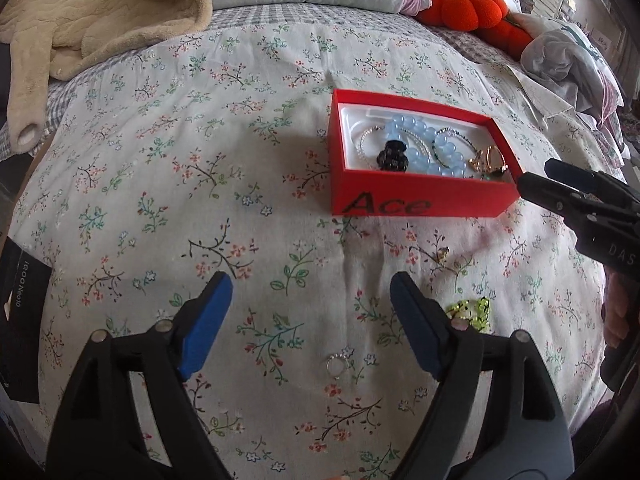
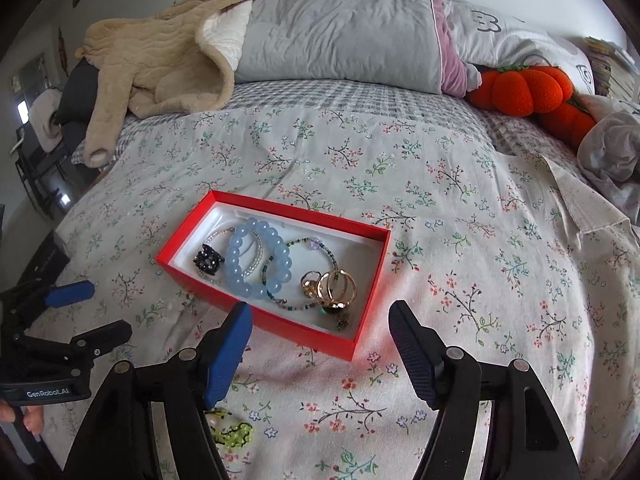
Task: Organize jewelry
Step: 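Lower the bracelet and ring into the box and open both tools, then grasp the green beaded bracelet with the right tool while the left tool approaches the silver ring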
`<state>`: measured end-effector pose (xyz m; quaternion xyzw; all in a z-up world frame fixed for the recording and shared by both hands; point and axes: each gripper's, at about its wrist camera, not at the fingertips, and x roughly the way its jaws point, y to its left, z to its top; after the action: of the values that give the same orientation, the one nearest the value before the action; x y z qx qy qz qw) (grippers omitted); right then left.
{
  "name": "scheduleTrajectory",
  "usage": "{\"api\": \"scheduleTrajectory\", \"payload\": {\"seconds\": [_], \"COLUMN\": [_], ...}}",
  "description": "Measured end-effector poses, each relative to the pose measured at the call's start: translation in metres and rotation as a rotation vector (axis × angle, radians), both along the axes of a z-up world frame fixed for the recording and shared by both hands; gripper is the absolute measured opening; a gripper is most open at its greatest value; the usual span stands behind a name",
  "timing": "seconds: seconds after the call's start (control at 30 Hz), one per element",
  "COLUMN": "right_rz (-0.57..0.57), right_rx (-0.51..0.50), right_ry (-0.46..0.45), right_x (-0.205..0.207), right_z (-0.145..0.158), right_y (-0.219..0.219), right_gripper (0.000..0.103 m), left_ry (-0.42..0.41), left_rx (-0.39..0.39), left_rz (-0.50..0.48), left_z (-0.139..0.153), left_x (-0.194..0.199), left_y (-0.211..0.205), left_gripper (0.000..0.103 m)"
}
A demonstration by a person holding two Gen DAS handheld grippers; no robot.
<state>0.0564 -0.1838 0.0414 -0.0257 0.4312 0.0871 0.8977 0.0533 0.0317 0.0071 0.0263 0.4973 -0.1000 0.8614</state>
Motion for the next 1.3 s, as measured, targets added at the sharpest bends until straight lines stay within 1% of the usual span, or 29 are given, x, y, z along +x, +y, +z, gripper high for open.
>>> {"api": "scheduleTrajectory", "payload": {"seconds": [0.07,0.2,0.3,0.43,0.6,0.7,0.77,0.8,0.83,0.97,1.3], "right_rz": [0.012,0.028,0.052,0.112,0.175,0.184,0.179,0.175,0.170,0.155,0.122], "right_rx": [-0.006,-0.024,-0.047,-0.092,-0.121,-0.108,-0.097,-0.087,-0.074,-0.038,0.025], "right_ry": [0.017,0.046,0.073,0.063,0.080,0.085,0.095,0.104,0.117,0.149,0.160], "right_x": [-0.009,-0.023,-0.033,-0.049,-0.060,-0.063,-0.062,-0.061,-0.059,-0.053,-0.041], "right_z": [-0.004,-0.012,-0.022,-0.031,-0.046,-0.052,-0.056,-0.058,-0.061,-0.068,-0.070], "right_y": [-0.001,0.003,0.012,0.029,0.042,0.043,0.041,0.040,0.039,0.037,0.038], "right_gripper": [0.072,0.072,0.072,0.072,0.072,0.071,0.065,0.059,0.056,0.048,0.047], "left_ry": [0.036,0.050,0.069,0.081,0.075,0.075,0.074,0.075,0.076,0.078,0.072], "left_rx": [-0.005,0.007,-0.008,-0.024,0.007,0.022,0.028,0.033,0.037,0.046,0.038], "left_rz": [-0.024,-0.027,-0.020,-0.023,-0.061,-0.084,-0.096,-0.102,-0.106,-0.116,-0.116], "left_z": [-0.006,-0.014,-0.018,-0.022,-0.031,-0.035,-0.037,-0.038,-0.039,-0.041,-0.040], "left_x": [-0.003,-0.009,-0.013,-0.019,-0.030,-0.037,-0.040,-0.042,-0.043,-0.046,-0.044], "left_y": [0.000,0.005,0.013,0.022,0.029,0.034,0.038,0.040,0.041,0.044,0.042], "left_gripper": [0.082,0.082,0.082,0.082,0.082,0.081,0.082,0.082,0.082,0.082,0.082]}}
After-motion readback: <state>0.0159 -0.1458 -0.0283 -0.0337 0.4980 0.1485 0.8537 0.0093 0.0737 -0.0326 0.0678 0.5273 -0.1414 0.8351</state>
